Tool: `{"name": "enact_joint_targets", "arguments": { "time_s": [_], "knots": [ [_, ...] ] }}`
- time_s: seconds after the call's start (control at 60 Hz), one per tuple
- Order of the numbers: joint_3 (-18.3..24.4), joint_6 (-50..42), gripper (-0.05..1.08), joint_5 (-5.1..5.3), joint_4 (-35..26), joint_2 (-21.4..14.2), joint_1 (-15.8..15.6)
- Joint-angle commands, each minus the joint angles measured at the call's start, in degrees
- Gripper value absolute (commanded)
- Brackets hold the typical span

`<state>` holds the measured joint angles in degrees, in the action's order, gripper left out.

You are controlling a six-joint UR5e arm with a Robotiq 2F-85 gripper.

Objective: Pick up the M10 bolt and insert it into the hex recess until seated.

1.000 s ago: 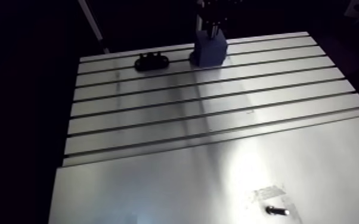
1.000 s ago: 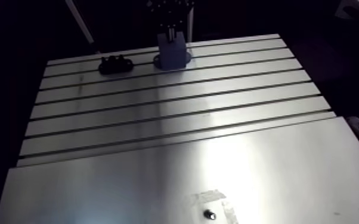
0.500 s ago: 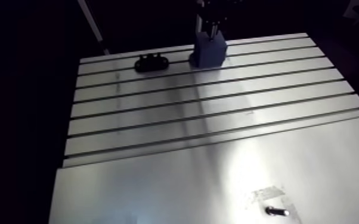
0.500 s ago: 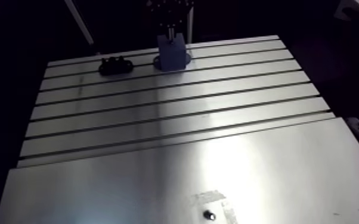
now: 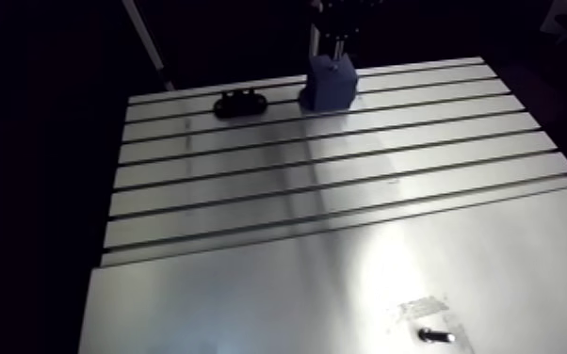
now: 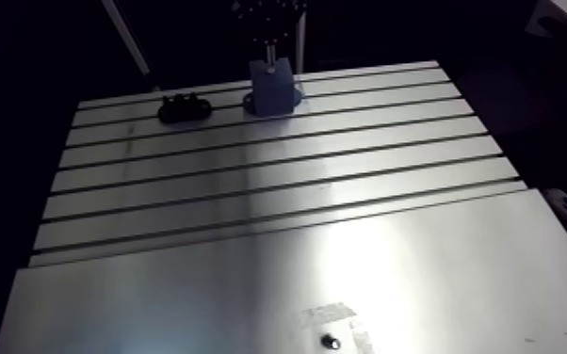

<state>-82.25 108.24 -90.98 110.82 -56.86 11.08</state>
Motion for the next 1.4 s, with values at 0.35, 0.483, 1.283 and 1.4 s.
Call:
{"name": "enact_joint_targets", "arguments": {
  "time_s": [0.35, 0.483, 1.283, 1.4],
  "knots": [
    [0.6, -0.4, 0.01, 0.06, 0.0, -1.5, -0.2],
    [1.1, -0.6, 0.01, -0.11, -2.2, -2.7, -0.1],
    [3.8, -6.3, 0.01, -0.58, -18.8, -18.9, -0.5],
    [4.1, -7.5, 0.01, -0.22, -18.6, -19.9, -0.5]
  ]
}}
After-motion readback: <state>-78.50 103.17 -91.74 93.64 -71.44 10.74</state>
